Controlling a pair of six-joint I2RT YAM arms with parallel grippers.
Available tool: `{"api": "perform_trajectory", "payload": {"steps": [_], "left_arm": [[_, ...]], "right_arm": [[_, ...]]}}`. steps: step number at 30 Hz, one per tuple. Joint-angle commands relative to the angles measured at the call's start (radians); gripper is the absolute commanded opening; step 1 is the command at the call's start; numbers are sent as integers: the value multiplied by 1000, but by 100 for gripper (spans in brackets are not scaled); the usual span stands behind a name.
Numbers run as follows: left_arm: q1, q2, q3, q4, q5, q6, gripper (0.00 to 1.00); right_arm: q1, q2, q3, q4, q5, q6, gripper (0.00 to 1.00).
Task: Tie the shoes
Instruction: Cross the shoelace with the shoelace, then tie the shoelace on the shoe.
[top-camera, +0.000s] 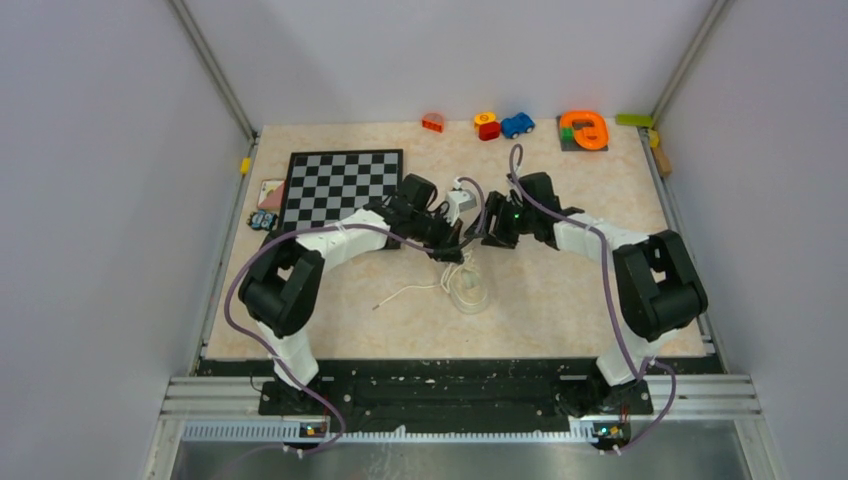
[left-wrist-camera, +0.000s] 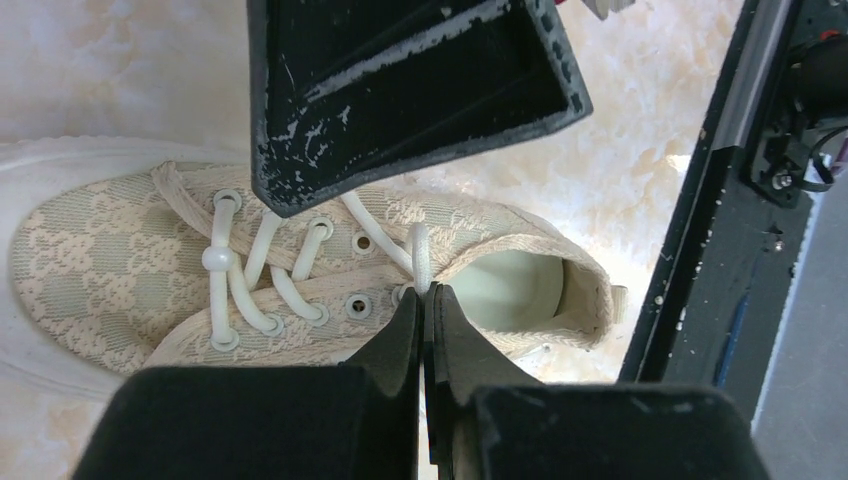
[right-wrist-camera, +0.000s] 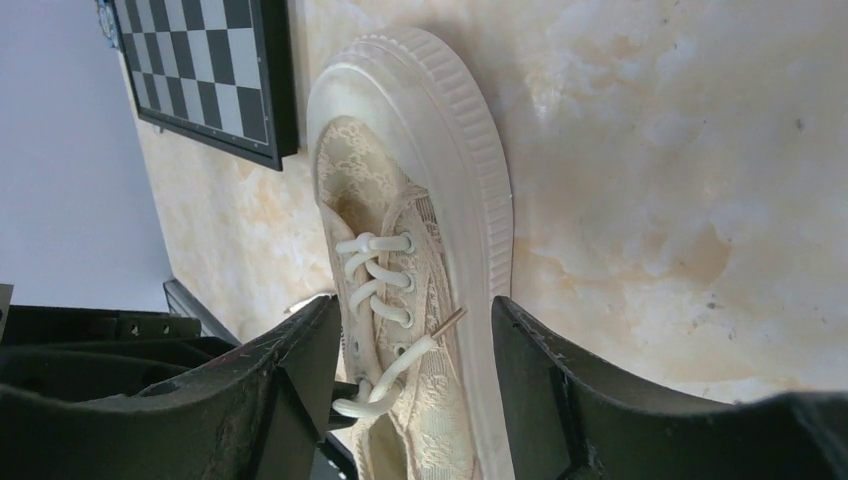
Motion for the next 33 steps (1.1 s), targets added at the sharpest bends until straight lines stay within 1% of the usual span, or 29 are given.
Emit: {"api": "perform_trajectory", "payload": {"steps": [1,3,8,12,16,19,20,21,22,24,26,31,32,33], "left_arm": [[-21,-53,1,-20,-86,45,0],[-27,-54,2,-19,-95,48,0],[-40,-51,8,-23,-114,55,0],[-41,-52,8,-24,-118,55,0],[-42,-57,7,-24,-119,54,0],[-41,-61,5,-21,-124,51,0],[-41,-64,3,-19,-123,50,0],[-41,-67,3,-17,-122,50,0],[-42,-69,1,-13,-121,50,0],[-42,-75,-4,-8,-121,48,0],[-41,-78,-7,-6,-121,48,0],[-41,-77,-7,-6,-119,49,0],[-41,-75,-6,-6,-119,49,0],[-41,-75,-5,-6,-120,49,0]], "right_arm": [[18,7,42,-19,65,37,59],[18,2,29,-24,61,48,59],[44,-9,-4,-5,64,75,54],[56,-1,-20,31,78,90,48],[61,20,-24,47,62,100,38],[63,17,-26,51,58,104,22],[64,17,-23,48,57,101,21],[64,13,-21,40,59,96,21],[63,12,-19,29,66,88,23],[63,8,-19,12,78,72,33],[63,8,-24,7,78,68,38],[79,8,-39,14,91,73,39],[83,8,-39,17,91,76,39],[84,8,-39,18,89,76,36]]}}
